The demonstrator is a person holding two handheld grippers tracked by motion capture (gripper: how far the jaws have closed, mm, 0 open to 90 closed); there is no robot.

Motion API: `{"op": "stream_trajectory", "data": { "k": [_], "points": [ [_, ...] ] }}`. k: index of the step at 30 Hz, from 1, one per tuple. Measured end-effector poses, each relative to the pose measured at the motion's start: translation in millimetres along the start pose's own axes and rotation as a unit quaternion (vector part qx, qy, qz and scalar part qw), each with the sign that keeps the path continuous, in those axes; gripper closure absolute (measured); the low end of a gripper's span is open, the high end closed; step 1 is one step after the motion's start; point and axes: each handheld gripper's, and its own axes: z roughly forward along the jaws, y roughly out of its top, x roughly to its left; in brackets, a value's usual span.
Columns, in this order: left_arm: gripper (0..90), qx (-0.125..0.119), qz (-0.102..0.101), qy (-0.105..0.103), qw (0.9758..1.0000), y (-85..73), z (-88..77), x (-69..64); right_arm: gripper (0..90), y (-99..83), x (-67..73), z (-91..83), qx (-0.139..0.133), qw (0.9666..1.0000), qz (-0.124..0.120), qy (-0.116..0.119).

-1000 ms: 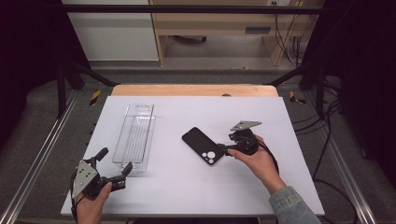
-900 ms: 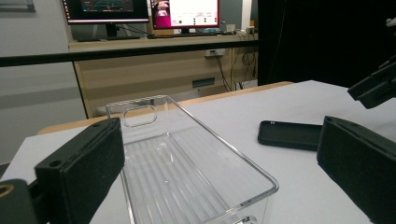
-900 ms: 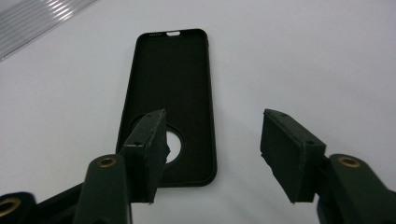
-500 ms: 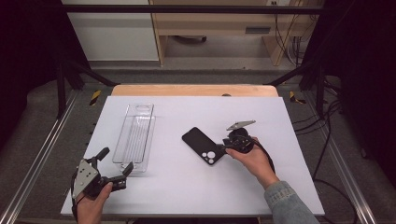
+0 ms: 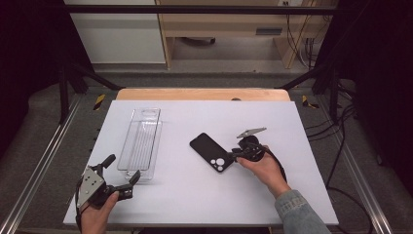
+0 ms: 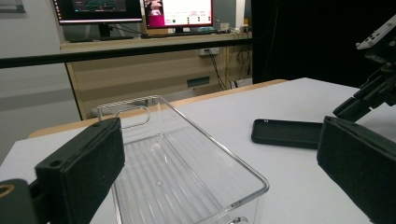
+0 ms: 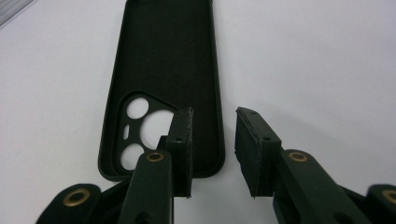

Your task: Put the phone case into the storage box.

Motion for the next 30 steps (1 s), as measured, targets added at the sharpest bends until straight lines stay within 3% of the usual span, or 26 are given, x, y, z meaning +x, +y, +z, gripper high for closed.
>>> {"op": "stream_trajectory", "data": {
  "k": [9, 30],
  "points": [
    [0.6, 0.0, 0.001, -0.001, 1.0, 0.0, -0.1, -0.1, 68.3, -8.6, -4.8, 0.2, 0.0, 0.9997, 0.021, 0.01],
    [0.7, 0.004, 0.003, -0.001, 1.0, -0.5, -0.3, -1.7, 73.9, -9.1, -3.3, 6.5, -0.004, 0.9995, 0.028, 0.014]
  ]
}}
